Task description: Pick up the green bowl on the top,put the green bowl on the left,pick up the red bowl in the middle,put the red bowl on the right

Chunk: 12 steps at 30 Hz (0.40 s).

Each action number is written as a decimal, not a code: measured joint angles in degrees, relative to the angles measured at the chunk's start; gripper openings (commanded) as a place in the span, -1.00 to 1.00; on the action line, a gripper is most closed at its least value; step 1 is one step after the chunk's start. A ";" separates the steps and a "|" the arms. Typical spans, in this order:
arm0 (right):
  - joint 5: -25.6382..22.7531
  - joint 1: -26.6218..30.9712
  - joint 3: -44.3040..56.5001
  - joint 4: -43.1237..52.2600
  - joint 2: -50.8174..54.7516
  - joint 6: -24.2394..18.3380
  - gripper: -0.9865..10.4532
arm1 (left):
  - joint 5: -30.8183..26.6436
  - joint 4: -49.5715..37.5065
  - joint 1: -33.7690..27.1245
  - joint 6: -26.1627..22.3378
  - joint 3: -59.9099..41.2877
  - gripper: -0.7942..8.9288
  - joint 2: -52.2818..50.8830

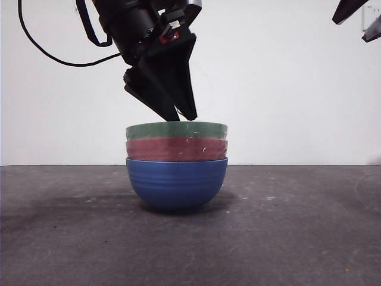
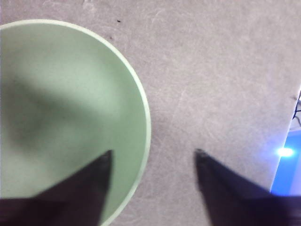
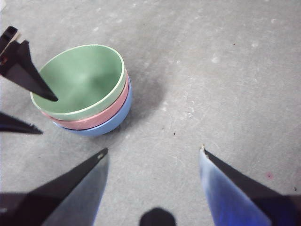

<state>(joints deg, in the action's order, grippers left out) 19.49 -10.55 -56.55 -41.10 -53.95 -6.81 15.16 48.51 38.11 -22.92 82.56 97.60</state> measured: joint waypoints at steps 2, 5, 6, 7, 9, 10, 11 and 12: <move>0.00 0.00 0.02 0.00 0.00 0.00 -0.28 | -0.02 0.00 0.00 -0.68 0.00 -0.40 0.00; 0.00 0.00 0.00 0.00 0.00 0.00 -0.28 | -0.02 0.00 0.00 -1.38 0.00 -0.40 0.00; 0.00 0.00 0.00 0.00 0.00 0.00 -0.28 | -0.02 0.00 0.00 -1.55 0.00 -0.40 0.00; 0.00 0.00 0.00 0.00 0.00 0.00 -0.28 | -0.02 0.00 0.00 -1.62 0.00 -0.40 0.00; 0.00 0.00 0.00 -0.02 0.00 0.00 -0.28 | -0.02 -0.04 0.00 -1.75 0.00 -0.39 0.11; -0.02 0.00 0.00 -0.04 0.00 0.00 -0.28 | -0.02 -0.17 0.00 -1.79 0.00 -0.39 0.37; 0.00 0.00 0.00 -0.04 0.00 0.00 -0.28 | -0.02 -0.17 0.00 -1.95 0.00 -0.39 0.83; -0.02 0.00 0.00 -0.13 -0.02 0.00 -0.28 | -0.02 -0.39 0.00 -1.97 0.00 -0.39 1.44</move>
<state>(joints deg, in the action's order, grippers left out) 19.46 -10.55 -56.55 -41.23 -53.98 -6.81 15.14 48.12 38.11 -24.88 82.56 99.04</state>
